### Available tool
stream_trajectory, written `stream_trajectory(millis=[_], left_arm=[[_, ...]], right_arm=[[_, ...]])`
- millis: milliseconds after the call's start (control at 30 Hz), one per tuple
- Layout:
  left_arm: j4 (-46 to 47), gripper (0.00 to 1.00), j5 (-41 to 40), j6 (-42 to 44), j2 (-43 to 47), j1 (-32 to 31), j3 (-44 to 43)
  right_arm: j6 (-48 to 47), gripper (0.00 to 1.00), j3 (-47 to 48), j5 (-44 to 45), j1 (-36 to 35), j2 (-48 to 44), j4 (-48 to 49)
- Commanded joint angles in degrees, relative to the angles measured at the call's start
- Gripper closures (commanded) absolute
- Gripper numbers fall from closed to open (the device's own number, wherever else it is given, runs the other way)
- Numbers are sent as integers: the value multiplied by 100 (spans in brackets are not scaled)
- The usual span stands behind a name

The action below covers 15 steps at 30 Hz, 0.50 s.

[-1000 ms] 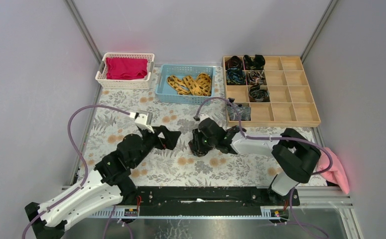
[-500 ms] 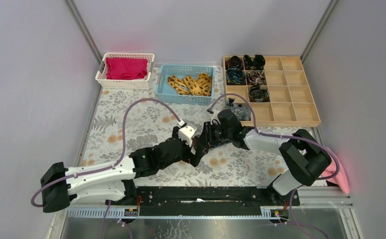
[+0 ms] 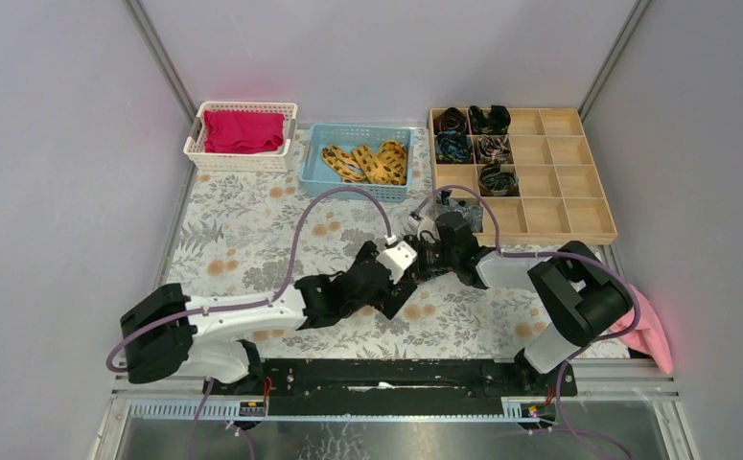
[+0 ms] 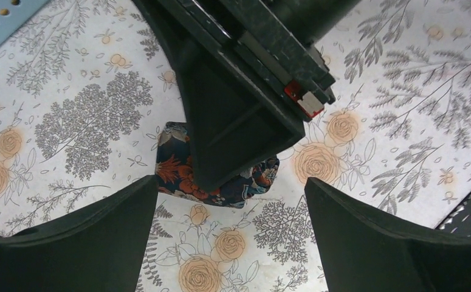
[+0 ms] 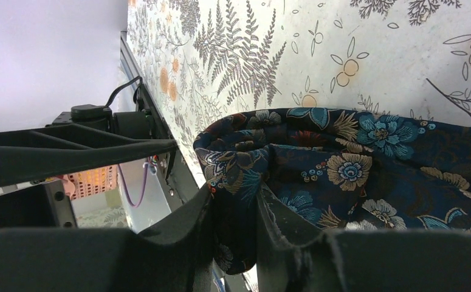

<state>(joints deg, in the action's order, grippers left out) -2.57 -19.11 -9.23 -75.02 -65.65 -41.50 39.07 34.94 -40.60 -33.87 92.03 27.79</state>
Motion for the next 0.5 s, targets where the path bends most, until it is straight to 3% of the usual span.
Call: stream_trajectory(millis=[0,167,333,467], left_arm=[[-10,1,191,405,-391,3,-352],[-176,1,104,533,-602,165,-574],[-200,1,1313,825,-605,1005,-688],[-281,1,1660,888,-872,1123,-874]], right_arm=[[-11,86,25,-395,87,84,255],[-22,86,43,-469,108,87,257],[4,87,27,-569,113,131,302],[50,87,26,-649,125,156,389]])
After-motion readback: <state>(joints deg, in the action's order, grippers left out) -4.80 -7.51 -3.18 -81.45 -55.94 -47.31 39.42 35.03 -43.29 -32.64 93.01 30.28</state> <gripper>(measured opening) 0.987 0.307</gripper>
